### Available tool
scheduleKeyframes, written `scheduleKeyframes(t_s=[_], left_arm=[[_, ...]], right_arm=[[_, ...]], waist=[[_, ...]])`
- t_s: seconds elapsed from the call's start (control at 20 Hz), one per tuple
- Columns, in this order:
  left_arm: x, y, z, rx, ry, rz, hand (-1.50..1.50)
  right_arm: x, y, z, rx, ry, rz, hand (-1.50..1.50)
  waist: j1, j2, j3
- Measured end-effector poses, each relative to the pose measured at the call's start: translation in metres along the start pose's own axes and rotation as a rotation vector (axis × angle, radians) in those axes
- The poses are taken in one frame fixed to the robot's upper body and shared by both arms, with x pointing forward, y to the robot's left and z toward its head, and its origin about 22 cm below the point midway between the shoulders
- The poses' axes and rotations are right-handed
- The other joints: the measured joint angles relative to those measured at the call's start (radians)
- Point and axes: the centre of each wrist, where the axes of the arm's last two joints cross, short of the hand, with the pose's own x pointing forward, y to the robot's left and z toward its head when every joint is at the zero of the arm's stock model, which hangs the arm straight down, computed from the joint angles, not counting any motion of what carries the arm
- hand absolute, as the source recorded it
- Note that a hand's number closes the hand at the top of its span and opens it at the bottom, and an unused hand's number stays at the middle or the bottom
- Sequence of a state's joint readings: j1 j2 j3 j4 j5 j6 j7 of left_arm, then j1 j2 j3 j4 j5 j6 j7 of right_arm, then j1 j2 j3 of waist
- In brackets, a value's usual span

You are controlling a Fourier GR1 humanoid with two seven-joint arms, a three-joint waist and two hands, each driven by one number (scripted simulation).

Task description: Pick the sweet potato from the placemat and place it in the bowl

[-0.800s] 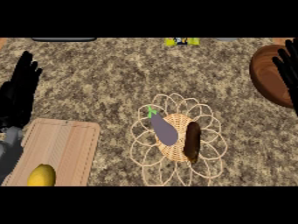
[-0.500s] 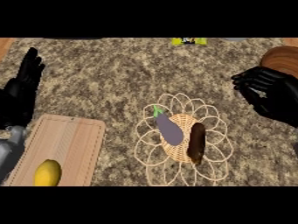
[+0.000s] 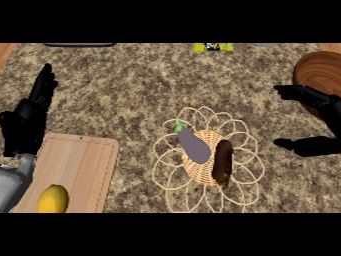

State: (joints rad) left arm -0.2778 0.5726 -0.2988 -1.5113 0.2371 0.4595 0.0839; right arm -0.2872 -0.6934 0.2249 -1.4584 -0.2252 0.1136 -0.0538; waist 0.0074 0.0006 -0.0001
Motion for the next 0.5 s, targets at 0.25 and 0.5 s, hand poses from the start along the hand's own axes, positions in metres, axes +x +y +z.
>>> scheduleKeyframes(t_s=[0.25,0.5], left_arm=[[-0.002,-0.004,0.003,-0.002,-0.004,-0.011,0.0],[0.006,-0.006,0.0,-0.011,-0.014,-0.015,0.0]], right_arm=[[0.035,-0.005,-0.015,0.163,0.027,0.196,-1.5],[0.074,0.007,-0.033,0.315,0.124,0.404,-1.5]], waist=[[0.003,-0.001,-0.001],[0.012,-0.001,-0.002]])
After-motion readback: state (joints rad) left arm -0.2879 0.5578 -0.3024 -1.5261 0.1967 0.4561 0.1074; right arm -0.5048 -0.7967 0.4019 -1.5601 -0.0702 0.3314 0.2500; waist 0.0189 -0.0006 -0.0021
